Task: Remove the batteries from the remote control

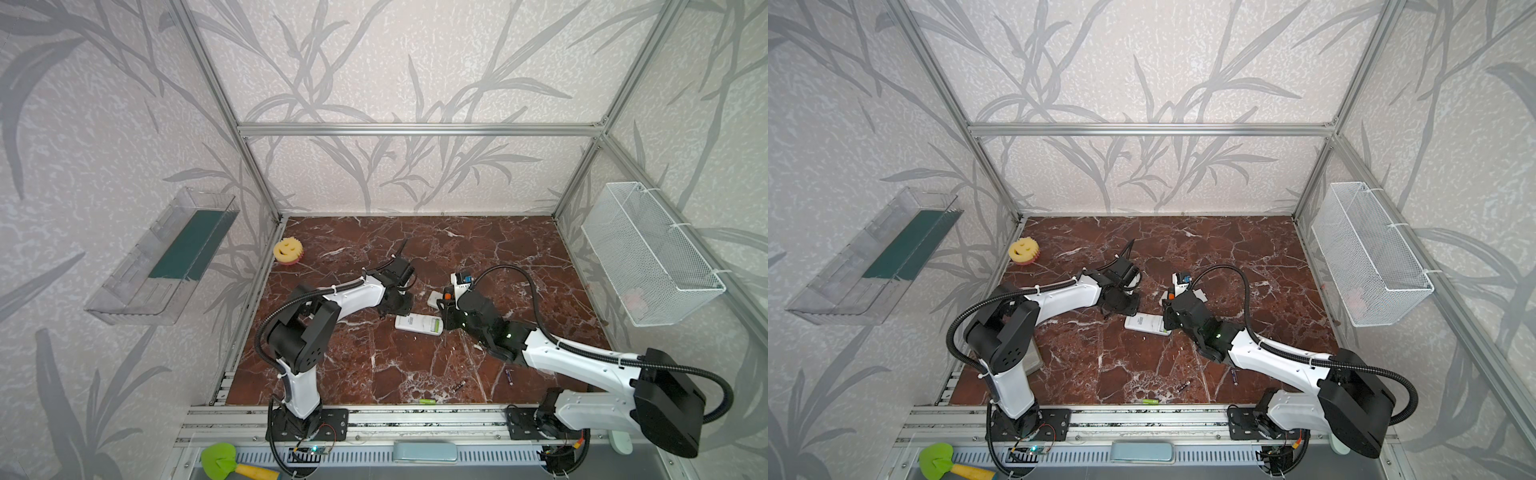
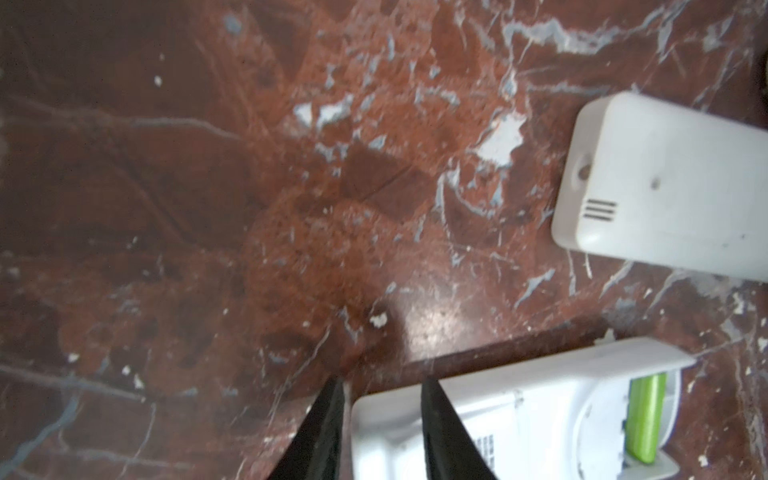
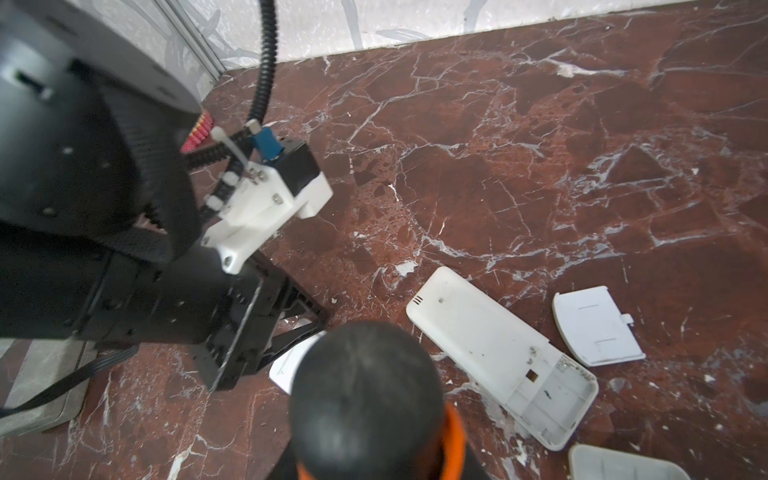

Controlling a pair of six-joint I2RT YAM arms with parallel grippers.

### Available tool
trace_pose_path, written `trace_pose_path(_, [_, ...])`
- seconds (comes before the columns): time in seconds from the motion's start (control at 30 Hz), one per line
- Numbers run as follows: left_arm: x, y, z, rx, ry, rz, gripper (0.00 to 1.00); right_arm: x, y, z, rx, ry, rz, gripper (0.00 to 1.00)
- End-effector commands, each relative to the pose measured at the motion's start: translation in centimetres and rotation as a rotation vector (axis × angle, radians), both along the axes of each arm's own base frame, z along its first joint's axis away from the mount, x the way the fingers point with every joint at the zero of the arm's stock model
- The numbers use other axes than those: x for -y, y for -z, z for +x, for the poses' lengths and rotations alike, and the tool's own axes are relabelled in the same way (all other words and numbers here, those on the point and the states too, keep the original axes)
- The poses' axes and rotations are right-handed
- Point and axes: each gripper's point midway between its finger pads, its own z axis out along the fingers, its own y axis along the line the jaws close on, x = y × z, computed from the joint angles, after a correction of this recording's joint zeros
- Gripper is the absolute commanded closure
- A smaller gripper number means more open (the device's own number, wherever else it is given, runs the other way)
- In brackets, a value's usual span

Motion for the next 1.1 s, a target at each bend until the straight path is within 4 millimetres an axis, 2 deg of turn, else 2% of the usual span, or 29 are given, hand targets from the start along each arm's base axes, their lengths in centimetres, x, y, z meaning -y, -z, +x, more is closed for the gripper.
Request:
trace_pose_path(0.0, [-1.1, -1.4, 0.0, 0.037, -0.06, -0.003, 0.57, 0.7, -3.2, 2.1, 0.101, 0.113, 0.059, 1.0])
trace_pose_path(0.2, [-1.5, -3.2, 0.2, 0.074, -0.125, -0.086, 0.52, 1.3, -4.7, 3.4, 0.187, 0.196, 0.08, 1.0])
trace_pose_path(0.37, [-1.1, -2.8, -1.0, 0.04, -0.167, -0.173, 0.5, 1.2, -5.9, 4.8, 0.263, 0.231, 0.051, 1.0])
trace_pose_path(0.63, [-1.0, -0.4, -2.4, -0.029, -0.203, -0.218, 0.5, -0.7, -4.3, 6.5, 0.258, 0.217, 0.025, 1.0])
trace_pose_path(1.07, [-1.2, 1.3, -3.0, -0.069, -0.214, -0.205, 0.5, -0.6, -2.0, 6.5, 0.216, 0.22, -0.007, 1.0])
